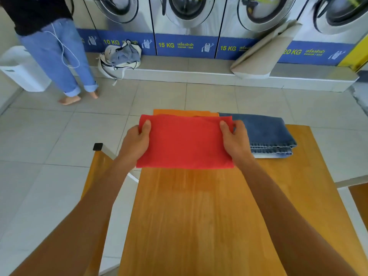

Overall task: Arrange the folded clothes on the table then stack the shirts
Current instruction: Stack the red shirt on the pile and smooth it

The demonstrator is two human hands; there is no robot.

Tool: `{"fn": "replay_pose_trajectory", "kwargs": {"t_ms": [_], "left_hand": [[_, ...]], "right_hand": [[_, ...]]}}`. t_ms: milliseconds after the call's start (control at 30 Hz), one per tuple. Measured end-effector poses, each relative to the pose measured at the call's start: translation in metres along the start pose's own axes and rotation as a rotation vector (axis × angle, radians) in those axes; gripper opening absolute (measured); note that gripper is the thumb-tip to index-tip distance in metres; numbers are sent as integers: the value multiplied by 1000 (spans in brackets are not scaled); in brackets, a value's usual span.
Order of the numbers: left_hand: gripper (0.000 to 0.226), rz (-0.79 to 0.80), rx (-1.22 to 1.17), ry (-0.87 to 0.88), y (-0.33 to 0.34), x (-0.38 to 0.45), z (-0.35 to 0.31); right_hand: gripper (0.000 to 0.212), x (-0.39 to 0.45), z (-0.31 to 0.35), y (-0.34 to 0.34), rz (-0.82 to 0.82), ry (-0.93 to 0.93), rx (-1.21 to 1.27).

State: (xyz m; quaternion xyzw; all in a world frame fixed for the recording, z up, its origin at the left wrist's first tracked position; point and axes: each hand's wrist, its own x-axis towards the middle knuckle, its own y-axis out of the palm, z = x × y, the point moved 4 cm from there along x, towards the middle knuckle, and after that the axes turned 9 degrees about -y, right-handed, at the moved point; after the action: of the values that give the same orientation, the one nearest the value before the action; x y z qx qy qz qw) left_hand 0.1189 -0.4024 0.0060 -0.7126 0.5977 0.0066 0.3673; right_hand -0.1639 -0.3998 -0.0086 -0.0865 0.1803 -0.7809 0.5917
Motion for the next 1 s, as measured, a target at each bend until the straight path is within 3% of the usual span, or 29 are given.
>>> {"fn": "replay_pose_trajectory", "kwargs": {"t_ms": [167, 367, 633, 833, 1000], "left_hand": [[62, -41, -54, 3, 12, 74, -40], [64, -37, 69, -149, 48, 126, 4], [54, -109, 64, -21, 41, 140, -7], [50, -109, 70, -77, 46, 146, -2], [50, -190, 66, 7, 42, 145, -11]], "right_hand": [[37, 79, 5, 19, -20, 25, 49], [44, 95, -51, 50, 67, 170, -29], [37, 103, -53, 46, -20, 77, -19], [33, 107, -58, 48, 3, 108, -60], [24, 103, -58, 41, -67, 104, -39]]}}
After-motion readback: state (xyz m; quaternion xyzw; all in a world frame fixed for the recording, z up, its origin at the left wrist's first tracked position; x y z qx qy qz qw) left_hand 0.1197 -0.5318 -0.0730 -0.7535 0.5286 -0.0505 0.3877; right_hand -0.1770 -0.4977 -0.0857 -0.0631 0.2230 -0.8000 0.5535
